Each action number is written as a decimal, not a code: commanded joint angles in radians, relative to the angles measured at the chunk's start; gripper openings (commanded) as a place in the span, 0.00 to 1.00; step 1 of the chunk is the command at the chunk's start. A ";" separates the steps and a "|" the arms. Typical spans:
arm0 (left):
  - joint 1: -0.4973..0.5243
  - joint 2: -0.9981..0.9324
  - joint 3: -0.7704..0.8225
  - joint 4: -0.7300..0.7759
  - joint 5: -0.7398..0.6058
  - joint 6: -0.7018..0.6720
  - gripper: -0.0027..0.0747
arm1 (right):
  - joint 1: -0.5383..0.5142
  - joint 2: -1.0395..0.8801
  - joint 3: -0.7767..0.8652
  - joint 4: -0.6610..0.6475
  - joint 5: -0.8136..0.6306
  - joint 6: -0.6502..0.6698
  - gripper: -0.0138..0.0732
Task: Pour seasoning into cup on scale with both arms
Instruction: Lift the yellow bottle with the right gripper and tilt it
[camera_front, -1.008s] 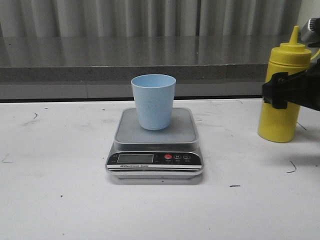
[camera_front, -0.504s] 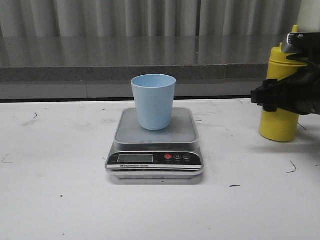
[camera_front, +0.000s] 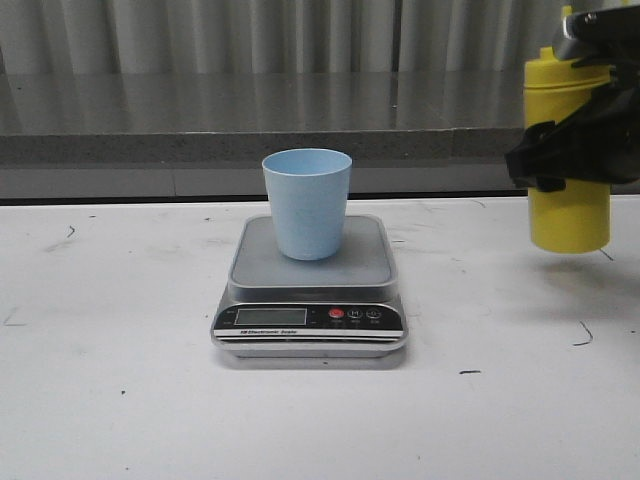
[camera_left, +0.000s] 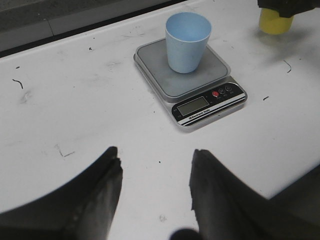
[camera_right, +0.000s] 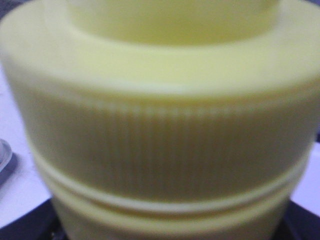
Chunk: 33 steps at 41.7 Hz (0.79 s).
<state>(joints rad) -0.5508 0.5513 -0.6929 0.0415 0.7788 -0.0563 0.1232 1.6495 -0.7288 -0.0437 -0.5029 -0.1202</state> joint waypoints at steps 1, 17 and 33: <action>-0.005 0.002 -0.028 -0.001 -0.070 -0.003 0.44 | 0.010 -0.131 -0.100 -0.067 0.128 -0.100 0.54; -0.005 0.002 -0.028 -0.001 -0.070 -0.003 0.44 | 0.265 -0.106 -0.541 -0.405 0.970 -0.309 0.54; -0.005 0.002 -0.028 -0.001 -0.070 -0.003 0.44 | 0.502 0.106 -0.703 -1.077 1.331 -0.179 0.54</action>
<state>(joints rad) -0.5508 0.5513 -0.6929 0.0415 0.7788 -0.0563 0.6012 1.7818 -1.3866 -0.9167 0.8047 -0.3054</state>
